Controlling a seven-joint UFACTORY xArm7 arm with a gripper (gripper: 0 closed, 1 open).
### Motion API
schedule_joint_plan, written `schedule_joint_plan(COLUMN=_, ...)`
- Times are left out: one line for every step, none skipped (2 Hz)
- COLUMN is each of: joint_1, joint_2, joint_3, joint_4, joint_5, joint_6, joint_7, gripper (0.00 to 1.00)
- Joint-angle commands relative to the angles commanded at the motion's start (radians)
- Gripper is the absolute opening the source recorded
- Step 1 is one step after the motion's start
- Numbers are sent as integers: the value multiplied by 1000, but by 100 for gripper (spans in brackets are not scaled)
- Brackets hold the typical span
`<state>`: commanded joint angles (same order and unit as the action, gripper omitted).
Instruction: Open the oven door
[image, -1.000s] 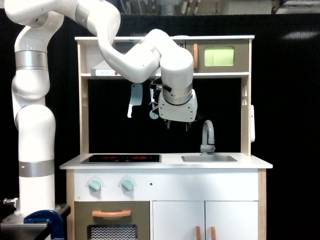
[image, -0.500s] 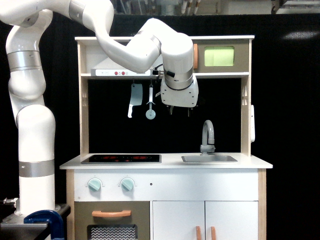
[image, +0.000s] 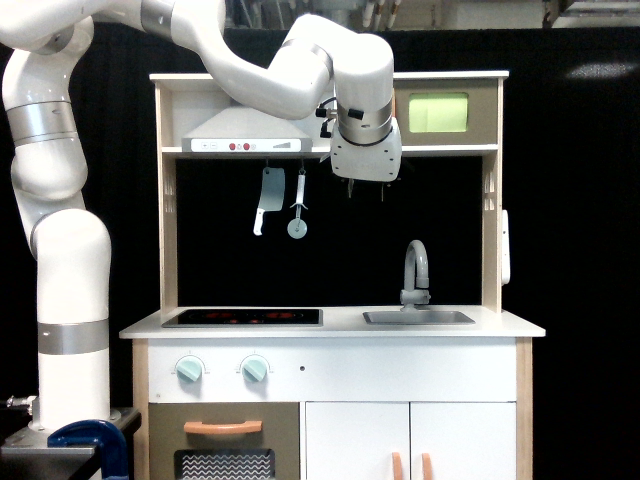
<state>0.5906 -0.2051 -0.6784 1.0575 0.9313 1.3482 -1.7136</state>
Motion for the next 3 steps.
schedule_joint_plan(joint_1=50, joint_2=83, joint_3=111, joint_4=189, joint_5=61, joint_6=-40, joint_7=175, gripper=100)
schedule_joint_plan(joint_1=35, joint_2=182, joint_3=160, joint_4=382, joint_5=95, joint_6=-1, joint_7=281, gripper=100)
schedule_joint_plan(joint_1=4, joint_2=242, joint_3=202, joint_4=490, joint_5=112, joint_6=21, joint_7=334, gripper=100)
